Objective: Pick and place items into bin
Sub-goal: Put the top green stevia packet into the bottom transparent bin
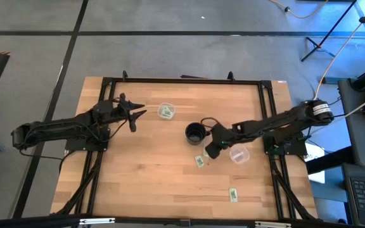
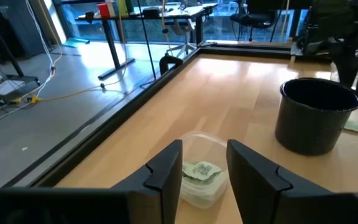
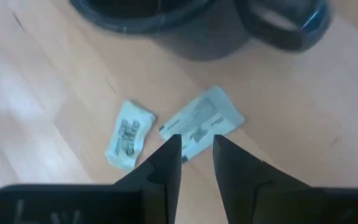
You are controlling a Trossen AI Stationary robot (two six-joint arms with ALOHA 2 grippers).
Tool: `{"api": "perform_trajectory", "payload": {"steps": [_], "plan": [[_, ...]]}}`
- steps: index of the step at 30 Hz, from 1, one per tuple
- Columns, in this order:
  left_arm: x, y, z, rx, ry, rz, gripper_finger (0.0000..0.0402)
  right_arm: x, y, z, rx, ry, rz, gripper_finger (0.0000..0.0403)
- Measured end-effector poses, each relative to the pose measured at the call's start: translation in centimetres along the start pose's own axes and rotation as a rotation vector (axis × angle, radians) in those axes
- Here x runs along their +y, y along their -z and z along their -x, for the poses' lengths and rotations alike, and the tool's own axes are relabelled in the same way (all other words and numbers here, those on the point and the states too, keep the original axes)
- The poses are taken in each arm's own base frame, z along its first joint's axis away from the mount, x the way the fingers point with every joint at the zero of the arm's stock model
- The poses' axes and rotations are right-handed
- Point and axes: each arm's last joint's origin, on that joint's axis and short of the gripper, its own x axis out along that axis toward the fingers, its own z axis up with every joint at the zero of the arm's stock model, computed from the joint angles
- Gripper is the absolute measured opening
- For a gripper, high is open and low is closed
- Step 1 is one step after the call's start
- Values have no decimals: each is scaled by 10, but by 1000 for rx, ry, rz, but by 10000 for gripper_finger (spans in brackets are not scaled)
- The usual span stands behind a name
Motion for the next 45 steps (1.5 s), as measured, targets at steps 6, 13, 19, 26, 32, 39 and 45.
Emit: {"api": "perform_trajectory", "payload": {"steps": [6, 13, 19, 26, 32, 39, 45], "plan": [[0, 0, 0, 1, 0, 0, 120, 1, 5, -8, 1, 27, -9, 95], [0, 0, 0, 2, 0, 0, 117, -1, 6, -8, 9, 53, 6, 95], [0, 0, 0, 3, 2, 0, 118, -1, 6, -8, -14, 68, 2, 120], [0, -1, 0, -9, -16, 2, 118, -1, 6, -8, -31, 83, 27, 146], [3, -4, 0, -38, -84, 57, 117, -10, 11, -13, -51, 111, -73, 150], [2, -7, 4, -68, -52, 76, 120, -19, 17, -21, -84, 55, -102, 150], [2, -15, 14, -161, 1, 85, 116, -26, 21, -27, -82, 61, -99, 150]]}}
